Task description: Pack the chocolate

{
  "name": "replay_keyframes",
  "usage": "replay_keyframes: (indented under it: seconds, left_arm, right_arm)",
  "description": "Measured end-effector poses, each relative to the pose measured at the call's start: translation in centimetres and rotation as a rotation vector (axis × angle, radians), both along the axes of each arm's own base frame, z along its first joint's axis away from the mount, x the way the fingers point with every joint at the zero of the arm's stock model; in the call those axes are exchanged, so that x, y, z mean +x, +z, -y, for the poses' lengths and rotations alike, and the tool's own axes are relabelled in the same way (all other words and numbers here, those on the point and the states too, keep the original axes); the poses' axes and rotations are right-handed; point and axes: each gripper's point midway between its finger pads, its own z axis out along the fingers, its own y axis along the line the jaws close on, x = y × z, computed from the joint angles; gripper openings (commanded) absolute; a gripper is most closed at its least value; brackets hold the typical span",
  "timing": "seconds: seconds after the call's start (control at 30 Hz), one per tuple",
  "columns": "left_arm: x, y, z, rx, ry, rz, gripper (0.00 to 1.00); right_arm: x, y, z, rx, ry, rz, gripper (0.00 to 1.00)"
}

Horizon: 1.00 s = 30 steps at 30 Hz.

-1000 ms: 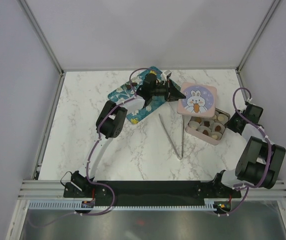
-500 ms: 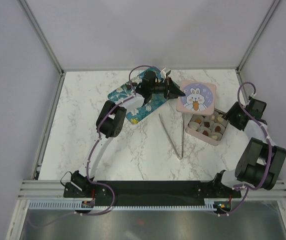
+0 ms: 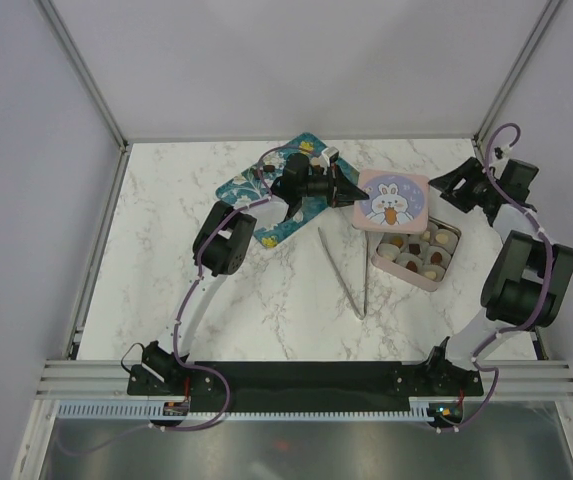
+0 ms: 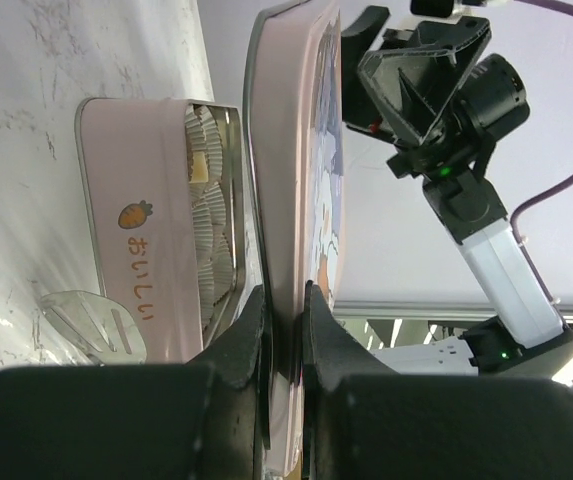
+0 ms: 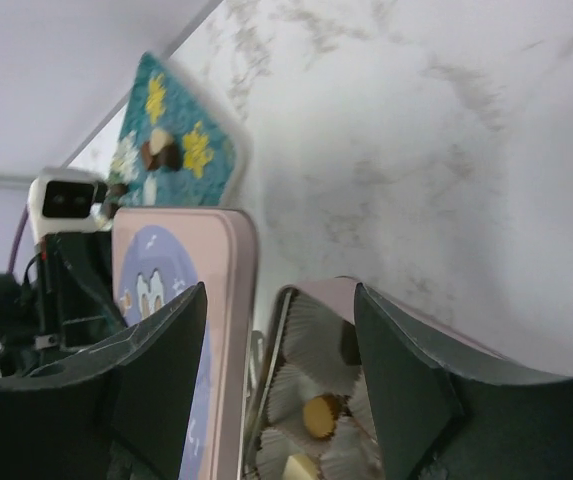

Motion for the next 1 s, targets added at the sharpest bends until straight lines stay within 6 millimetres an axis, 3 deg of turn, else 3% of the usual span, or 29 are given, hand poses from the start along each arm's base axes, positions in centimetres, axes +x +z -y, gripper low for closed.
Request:
replay_keyframes:
  seconds: [0.23, 0.37, 0.43, 0.47, 0.53, 0.57, 0.63, 0.7, 0.77, 0.9, 1.0]
  left_arm:
    - [-0.2, 0.1, 0.2, 0.002, -0.005, -0.027, 0.02]
    - [0.1, 0.8, 0.5, 0.013, -0.011, -0.041, 0.02]
    - [0.4, 1.0, 0.6, 0.016, -0.011, -0.043, 0.02]
    - [0.6, 0.9, 0.6, 0.018, -0.011, -0.045, 0.02]
    - [0.7, 0.8, 0.7, 0.02, -0.013, -0.033, 0.03]
    - [0.7, 0.4, 0.7, 0.032, -0.014, -0.058, 0.05]
    - [0.8, 0.0, 0.6, 0.04, -0.013, -0.074, 0.17]
    - [1.0, 0.1, 0.5, 0.045, -0.012, -0.076, 0.26]
    - [1.0, -0.1, 0.5, 0.055, -0.011, -0.075, 0.29]
    - [1.3, -0.9, 0.1, 0.078, -0.002, -0.078, 0.49]
    - [1.5, -1.8, -0.6, 0.104, 0.018, -0.096, 0.55]
  right_arm:
    - [0.9, -2.4, -6.4, 0.171, 0.22, -0.039, 0.67]
    - [1.6, -2.3, -7.6, 0.234, 0.262, -0.022, 0.46]
    - [2.1, -1.5, -7.6, 0.276, 0.266, 0.006, 0.35]
    - [2.2, -1.1, -7.6, 0.298, 0.266, 0.016, 0.24]
    - [2.4, -0.3, -7.9, 0.367, 0.26, 0.008, 0.14]
    - [2.3, -0.1, -8.0, 0.374, 0.277, 0.021, 0.06]
    - [2.5, 0.1, -8.2, 0.373, 0.291, 0.041, 0.0]
    - [2.6, -0.1, -8.2, 0.39, 0.289, 0.036, 0.0]
    - [2.7, 0.1, -8.2, 0.397, 0.291, 0.04, 0.0]
    - [2.7, 0.1, -8.5, 0.397, 0.293, 0.052, 0.0]
    - [2.3, -0.2, -8.7, 0.394, 0.282, 0.054, 0.0]
